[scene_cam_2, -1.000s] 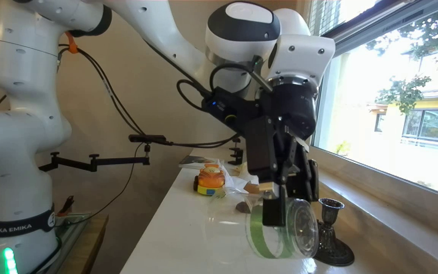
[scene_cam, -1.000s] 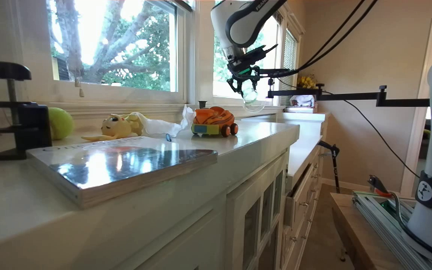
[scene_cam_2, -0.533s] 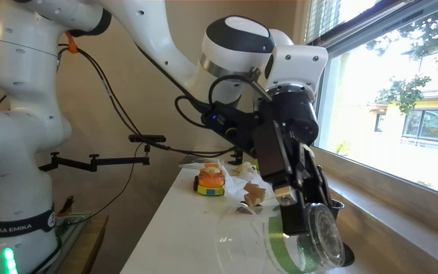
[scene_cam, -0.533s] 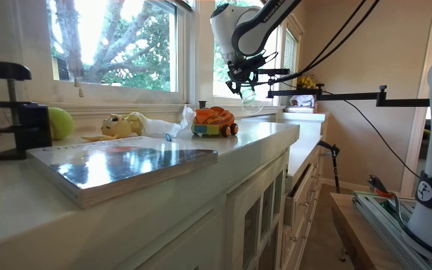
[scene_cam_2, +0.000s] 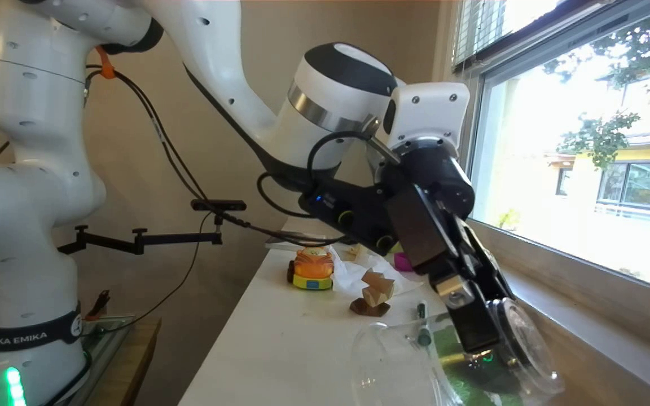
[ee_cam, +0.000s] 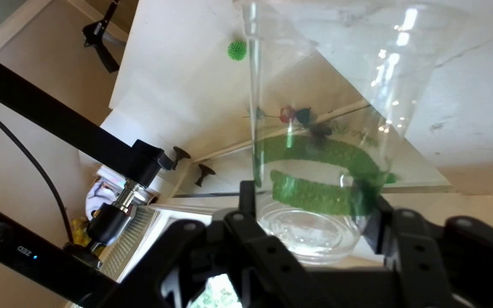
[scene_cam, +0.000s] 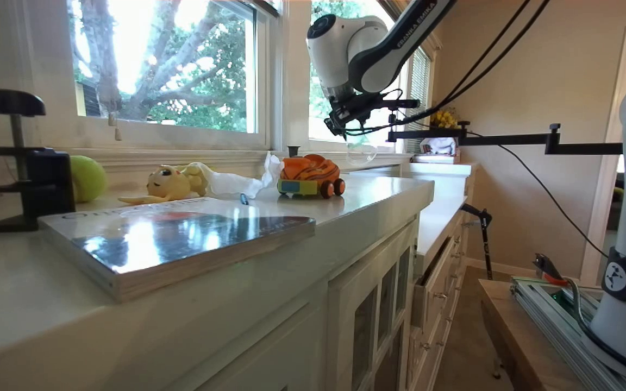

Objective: Put the cup upside down

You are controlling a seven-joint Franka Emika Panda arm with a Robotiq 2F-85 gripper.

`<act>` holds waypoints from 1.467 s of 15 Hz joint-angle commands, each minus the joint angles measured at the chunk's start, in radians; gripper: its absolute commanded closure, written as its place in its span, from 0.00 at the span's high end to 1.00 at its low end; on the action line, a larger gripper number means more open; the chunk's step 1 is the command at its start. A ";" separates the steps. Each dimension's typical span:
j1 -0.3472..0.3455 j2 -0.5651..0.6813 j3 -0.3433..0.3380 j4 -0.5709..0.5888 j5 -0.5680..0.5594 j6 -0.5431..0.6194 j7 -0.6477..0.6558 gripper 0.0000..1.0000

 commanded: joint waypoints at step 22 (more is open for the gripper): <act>-0.035 -0.039 0.009 -0.121 -0.401 0.113 0.453 1.00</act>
